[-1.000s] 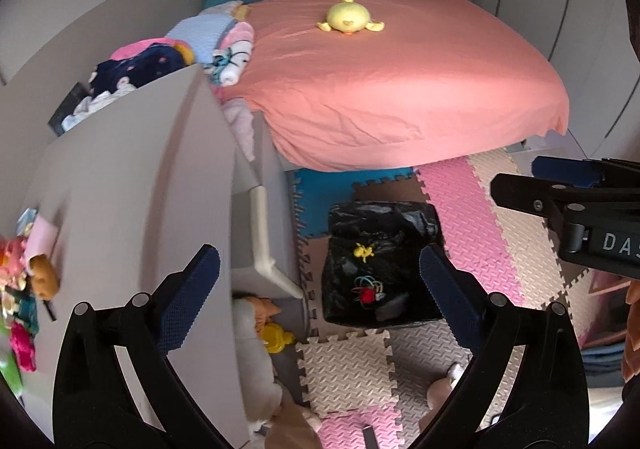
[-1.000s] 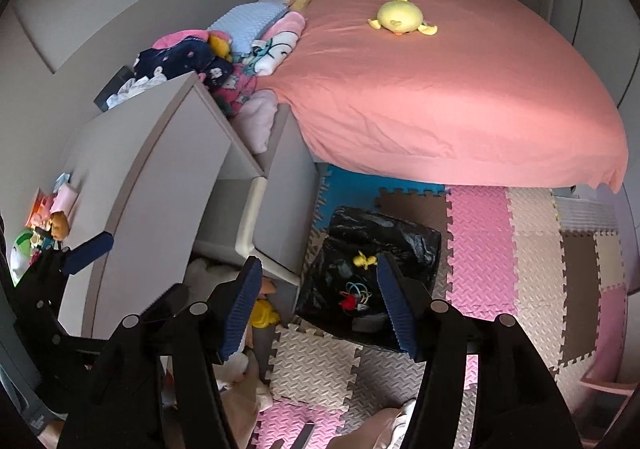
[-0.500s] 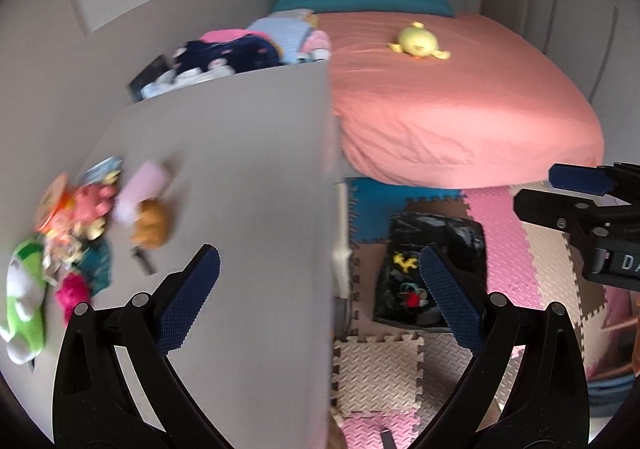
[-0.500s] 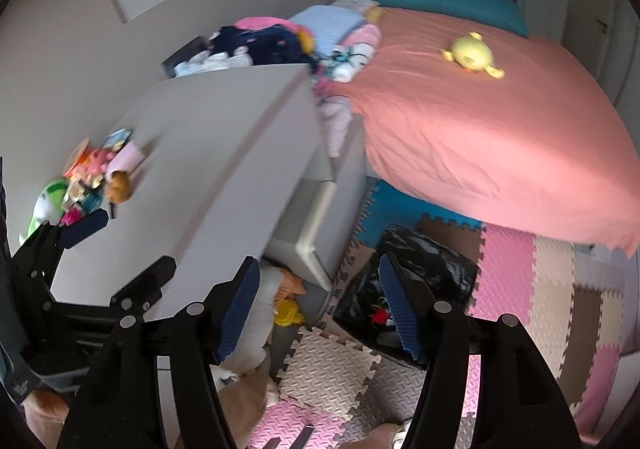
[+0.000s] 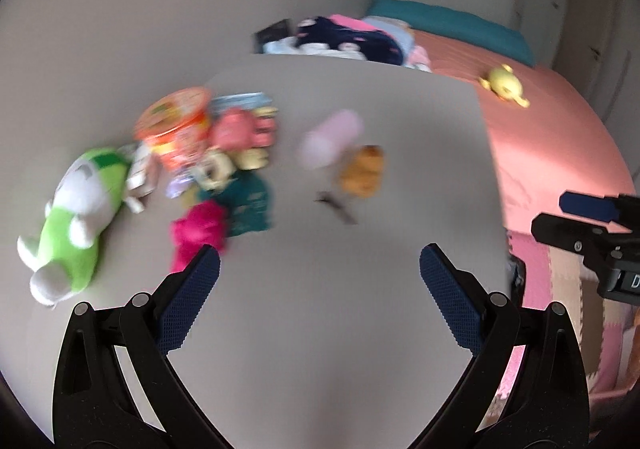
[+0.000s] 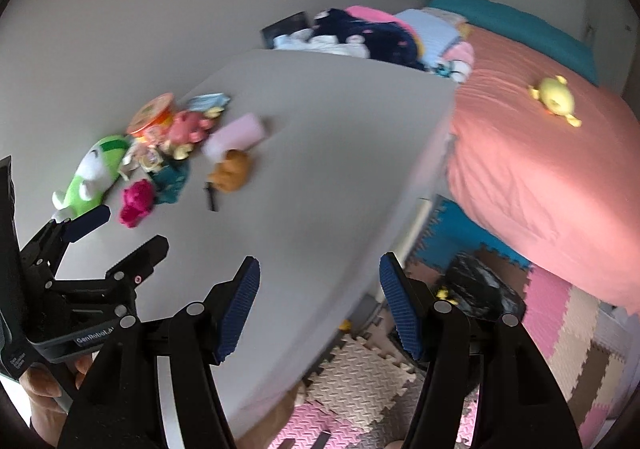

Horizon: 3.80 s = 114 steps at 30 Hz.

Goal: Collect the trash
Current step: 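Move both grippers back over the table toys, then grasp the pink dinosaur with the left gripper while the right gripper grasps the brown bear, then carry both toys over the black bin and open both grippers, then move both grippers back over the table toys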

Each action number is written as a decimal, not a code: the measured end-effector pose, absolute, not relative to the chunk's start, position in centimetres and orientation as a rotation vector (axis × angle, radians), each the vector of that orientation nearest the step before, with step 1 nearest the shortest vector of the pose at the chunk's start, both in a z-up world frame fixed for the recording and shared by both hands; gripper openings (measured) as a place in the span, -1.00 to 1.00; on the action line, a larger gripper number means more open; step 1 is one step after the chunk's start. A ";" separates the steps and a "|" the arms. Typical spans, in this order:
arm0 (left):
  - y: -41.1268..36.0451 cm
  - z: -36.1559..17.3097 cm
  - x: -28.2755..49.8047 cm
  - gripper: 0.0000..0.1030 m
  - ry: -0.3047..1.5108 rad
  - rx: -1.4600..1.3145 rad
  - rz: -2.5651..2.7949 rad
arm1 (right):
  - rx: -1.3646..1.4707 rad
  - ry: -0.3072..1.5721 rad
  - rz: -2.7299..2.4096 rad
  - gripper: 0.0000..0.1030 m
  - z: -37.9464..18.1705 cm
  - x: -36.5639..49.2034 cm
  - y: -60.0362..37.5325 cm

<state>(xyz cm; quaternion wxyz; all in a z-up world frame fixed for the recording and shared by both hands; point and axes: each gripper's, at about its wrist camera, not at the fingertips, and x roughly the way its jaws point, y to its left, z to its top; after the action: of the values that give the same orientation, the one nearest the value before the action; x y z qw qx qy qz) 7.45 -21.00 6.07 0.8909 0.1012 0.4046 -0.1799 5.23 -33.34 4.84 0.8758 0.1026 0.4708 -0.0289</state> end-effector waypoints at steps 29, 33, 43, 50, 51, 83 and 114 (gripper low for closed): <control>-13.8 2.7 15.8 0.82 0.964 0.164 -0.239 | 0.274 1.062 -0.015 -0.24 1.6 16.3 -26.7; -13.4 1.7 16.8 0.16 1.025 0.147 -0.235 | 0.264 1.042 0.008 -0.24 2.8 15.2 -26.8; -12.9 1.7 14.8 -0.22 0.989 0.112 -0.264 | 0.275 1.009 0.066 -0.24 4.1 12.1 -26.8; -15.5 4.5 10.6 -0.22 0.913 0.177 -0.323 | 0.295 0.975 0.052 -0.24 5.0 8.9 -28.7; -16.2 4.8 10.2 -0.22 0.907 0.187 -0.334 | 0.300 0.969 0.044 -0.24 5.2 8.3 -29.3; -50.1 0.2 -1.5 -0.21 0.962 0.471 -0.808 | 0.552 1.000 -0.451 -0.23 -0.4 -9.1 -56.7; -43.0 4.7 -1.0 0.88 0.857 0.432 -0.706 | 0.477 0.975 -0.393 0.45 3.1 -6.6 -52.0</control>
<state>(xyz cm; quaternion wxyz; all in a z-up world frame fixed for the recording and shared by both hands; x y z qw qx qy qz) -0.96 -42.95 4.67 0.8277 0.2035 0.4036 -0.3325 -6.56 -51.98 3.12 0.8381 0.2257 0.4608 -0.1855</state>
